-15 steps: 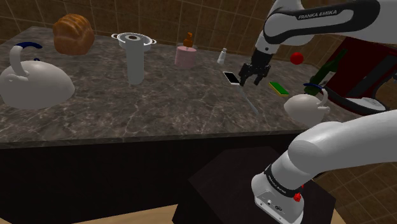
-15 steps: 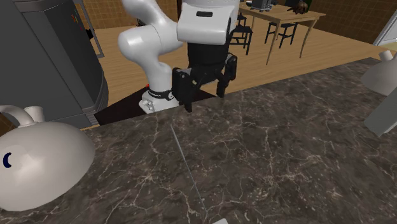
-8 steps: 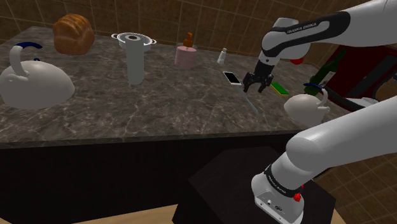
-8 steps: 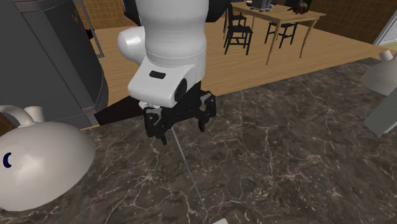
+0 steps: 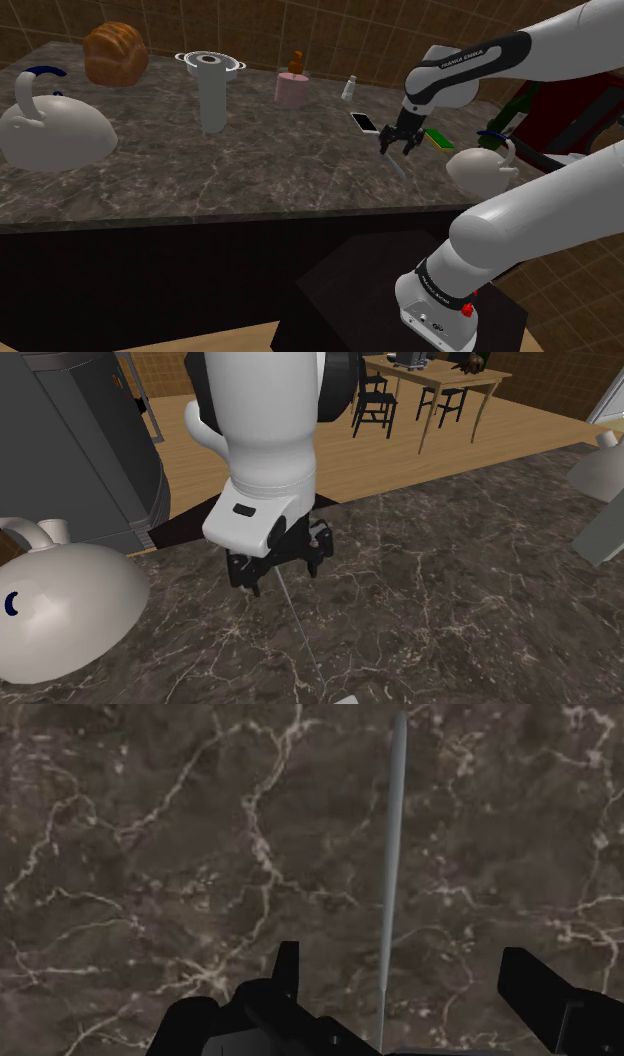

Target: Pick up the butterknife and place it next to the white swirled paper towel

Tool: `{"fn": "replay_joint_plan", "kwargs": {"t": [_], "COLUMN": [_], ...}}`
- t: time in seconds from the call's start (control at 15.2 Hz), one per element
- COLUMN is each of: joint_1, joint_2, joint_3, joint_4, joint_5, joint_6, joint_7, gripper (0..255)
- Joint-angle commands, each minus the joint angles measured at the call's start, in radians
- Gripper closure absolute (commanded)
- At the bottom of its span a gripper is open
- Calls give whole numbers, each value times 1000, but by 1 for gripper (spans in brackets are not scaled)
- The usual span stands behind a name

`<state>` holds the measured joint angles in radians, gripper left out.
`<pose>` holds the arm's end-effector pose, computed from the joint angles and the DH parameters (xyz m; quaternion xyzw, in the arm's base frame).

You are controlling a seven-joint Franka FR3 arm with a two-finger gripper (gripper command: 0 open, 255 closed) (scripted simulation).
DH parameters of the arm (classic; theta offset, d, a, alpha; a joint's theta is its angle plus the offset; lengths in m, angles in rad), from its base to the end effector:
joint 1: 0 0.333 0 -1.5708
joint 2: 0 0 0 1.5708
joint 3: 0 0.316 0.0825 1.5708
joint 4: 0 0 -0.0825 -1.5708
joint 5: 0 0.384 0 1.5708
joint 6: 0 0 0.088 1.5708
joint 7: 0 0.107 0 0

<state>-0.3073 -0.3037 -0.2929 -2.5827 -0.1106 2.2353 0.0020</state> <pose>0.3410 -0.2335 0.3561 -0.9665 0.2553 0.0250 0.0082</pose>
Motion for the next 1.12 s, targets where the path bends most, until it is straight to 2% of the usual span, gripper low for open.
{"fn": "replay_joint_plan", "kwargs": {"t": [0.0,0.46,0.53,1.06], "joint_1": [0,0,0,0], "joint_2": [15,15,15,15], "joint_3": [-4,-4,-4,-4], "joint_4": [-9,-9,-9,-9], "joint_5": [2,2,2,2], "joint_6": [25,25,25,25], "joint_7": [-4,-4,-4,-4], "gripper": [0,0,255,255]}}
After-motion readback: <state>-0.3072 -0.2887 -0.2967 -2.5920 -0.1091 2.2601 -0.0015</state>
